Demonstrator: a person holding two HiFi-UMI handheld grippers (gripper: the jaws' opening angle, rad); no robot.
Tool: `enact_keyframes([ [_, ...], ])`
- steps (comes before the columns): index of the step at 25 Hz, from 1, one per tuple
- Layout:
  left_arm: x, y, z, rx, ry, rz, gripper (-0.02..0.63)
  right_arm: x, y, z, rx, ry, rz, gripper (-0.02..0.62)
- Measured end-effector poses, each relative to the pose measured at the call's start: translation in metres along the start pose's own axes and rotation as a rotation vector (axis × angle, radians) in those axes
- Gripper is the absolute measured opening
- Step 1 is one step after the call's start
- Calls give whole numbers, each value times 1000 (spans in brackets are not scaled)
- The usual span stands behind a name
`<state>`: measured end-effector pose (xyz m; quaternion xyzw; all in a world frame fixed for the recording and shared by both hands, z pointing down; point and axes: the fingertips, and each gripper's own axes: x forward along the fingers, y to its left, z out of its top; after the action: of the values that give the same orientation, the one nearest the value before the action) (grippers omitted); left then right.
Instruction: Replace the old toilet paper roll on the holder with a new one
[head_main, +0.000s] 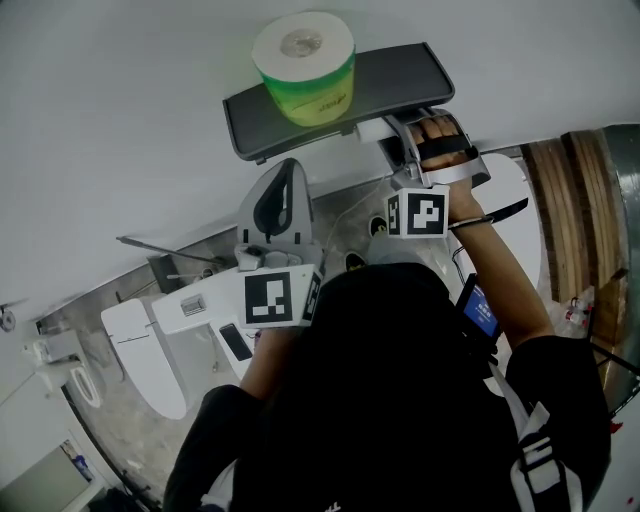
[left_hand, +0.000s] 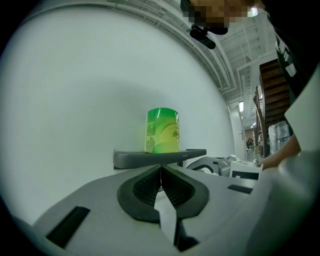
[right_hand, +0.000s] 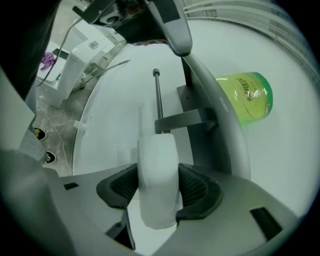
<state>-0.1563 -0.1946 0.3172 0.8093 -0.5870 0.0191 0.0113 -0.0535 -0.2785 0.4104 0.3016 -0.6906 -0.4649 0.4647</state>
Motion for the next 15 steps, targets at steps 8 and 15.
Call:
enact_keyframes([
  [8,0,-3,2,-2,-10,-14,21,-11,-9,-42,-4,109,-62,241],
  [15,3,-10,5,-2,-21,-32,22,-29,-25,-104,10,250,-110,239],
])
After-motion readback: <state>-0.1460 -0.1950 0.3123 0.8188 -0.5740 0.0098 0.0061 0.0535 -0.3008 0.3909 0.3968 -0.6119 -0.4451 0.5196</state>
